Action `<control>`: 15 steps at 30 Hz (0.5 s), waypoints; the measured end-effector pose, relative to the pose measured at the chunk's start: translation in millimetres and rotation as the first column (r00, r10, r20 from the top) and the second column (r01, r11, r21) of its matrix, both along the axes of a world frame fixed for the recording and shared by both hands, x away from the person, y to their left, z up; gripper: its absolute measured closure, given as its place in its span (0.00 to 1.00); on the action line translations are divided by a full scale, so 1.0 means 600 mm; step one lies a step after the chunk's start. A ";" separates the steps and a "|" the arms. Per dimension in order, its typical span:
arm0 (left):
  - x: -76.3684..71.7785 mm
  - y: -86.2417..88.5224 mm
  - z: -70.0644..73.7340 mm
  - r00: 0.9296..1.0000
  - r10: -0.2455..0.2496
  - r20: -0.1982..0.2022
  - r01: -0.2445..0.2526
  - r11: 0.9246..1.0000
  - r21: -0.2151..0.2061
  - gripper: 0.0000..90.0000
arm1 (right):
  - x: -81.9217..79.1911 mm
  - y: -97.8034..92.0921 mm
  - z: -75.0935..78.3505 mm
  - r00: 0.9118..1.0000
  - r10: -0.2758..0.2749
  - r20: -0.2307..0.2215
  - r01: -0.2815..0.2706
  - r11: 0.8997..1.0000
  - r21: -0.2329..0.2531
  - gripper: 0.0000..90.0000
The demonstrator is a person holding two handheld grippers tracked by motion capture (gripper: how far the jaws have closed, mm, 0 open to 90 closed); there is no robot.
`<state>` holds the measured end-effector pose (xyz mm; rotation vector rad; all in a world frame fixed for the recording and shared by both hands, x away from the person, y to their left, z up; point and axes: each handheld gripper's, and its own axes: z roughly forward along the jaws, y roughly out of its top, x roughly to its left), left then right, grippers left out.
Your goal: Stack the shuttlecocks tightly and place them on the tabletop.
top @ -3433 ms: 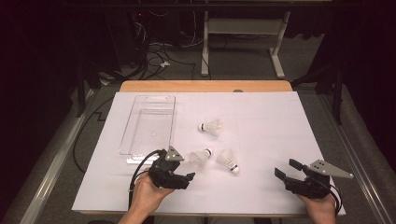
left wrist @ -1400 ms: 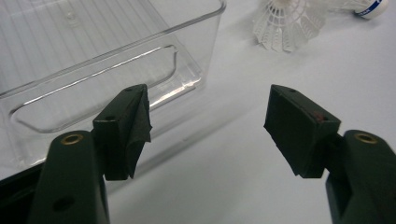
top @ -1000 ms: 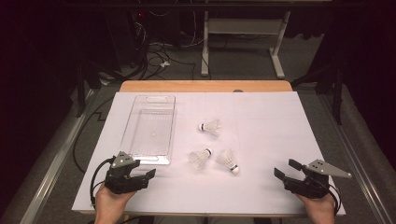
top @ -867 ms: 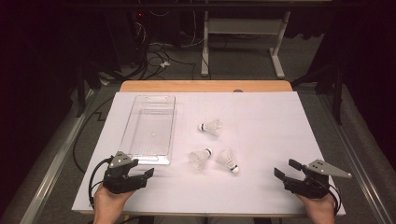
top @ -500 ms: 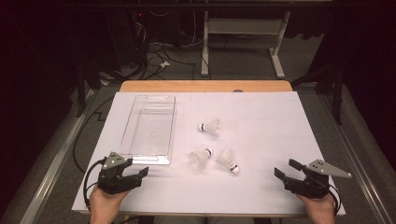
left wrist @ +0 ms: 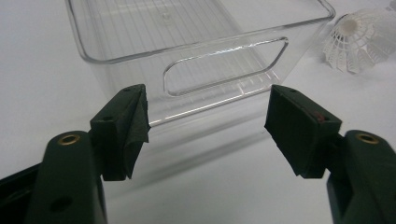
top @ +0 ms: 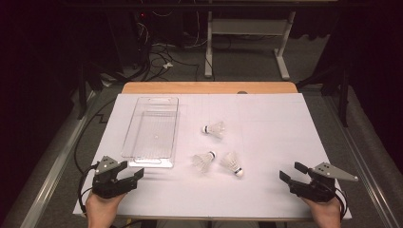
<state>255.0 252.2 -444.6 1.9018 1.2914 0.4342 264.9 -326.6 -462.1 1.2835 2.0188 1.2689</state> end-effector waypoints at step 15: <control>-0.011 0.010 -0.020 0.999 0.038 0.030 -0.036 0.997 -0.074 0.34 | 0.000 0.000 0.000 1.000 -0.009 -0.004 0.009 1.000 -0.001 0.30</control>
